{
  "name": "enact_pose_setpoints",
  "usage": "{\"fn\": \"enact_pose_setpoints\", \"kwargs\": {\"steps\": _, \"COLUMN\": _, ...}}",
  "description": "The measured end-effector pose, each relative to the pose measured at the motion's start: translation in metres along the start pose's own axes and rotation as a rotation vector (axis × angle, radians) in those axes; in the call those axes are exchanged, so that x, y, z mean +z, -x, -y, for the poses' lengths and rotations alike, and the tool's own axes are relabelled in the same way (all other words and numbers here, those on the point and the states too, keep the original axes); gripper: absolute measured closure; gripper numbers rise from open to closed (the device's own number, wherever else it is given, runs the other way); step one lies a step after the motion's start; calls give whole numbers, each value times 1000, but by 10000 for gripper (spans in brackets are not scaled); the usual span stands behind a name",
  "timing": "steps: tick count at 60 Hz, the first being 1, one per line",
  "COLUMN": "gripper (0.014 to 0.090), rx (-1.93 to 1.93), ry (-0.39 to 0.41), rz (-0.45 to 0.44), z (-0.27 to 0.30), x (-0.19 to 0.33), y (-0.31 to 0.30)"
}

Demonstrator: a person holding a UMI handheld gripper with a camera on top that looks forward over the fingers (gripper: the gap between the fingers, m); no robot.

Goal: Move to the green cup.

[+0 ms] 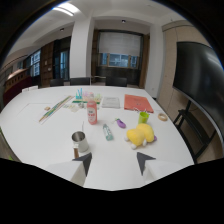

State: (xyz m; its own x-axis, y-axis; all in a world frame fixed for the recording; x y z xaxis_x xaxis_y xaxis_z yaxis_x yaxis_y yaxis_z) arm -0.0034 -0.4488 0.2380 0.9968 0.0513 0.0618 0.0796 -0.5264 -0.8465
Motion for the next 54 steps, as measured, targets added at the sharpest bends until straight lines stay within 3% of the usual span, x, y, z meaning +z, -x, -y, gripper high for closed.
{"fn": "enact_pose_setpoints", "kwargs": {"steps": 18, "gripper": 192, "rx": 12, "ry": 34, "rz": -34, "z": -21, "x": -26, "y": -36}}
{"fn": "enact_pose_setpoints", "kwargs": {"steps": 30, "gripper": 192, "rx": 20, "ry": 47, "rz": -104, "z": -20, "x": -8, "y": -99}}
{"fn": "enact_pose_setpoints", "kwargs": {"steps": 41, "gripper": 191, "rx": 39, "ry": 29, "rz": -119, "z": 17, "x": 50, "y": -154}}
{"fn": "enact_pose_setpoints", "kwargs": {"steps": 54, "gripper": 193, "rx": 55, "ry": 50, "rz": -91, "z": 62, "x": 172, "y": -206}}
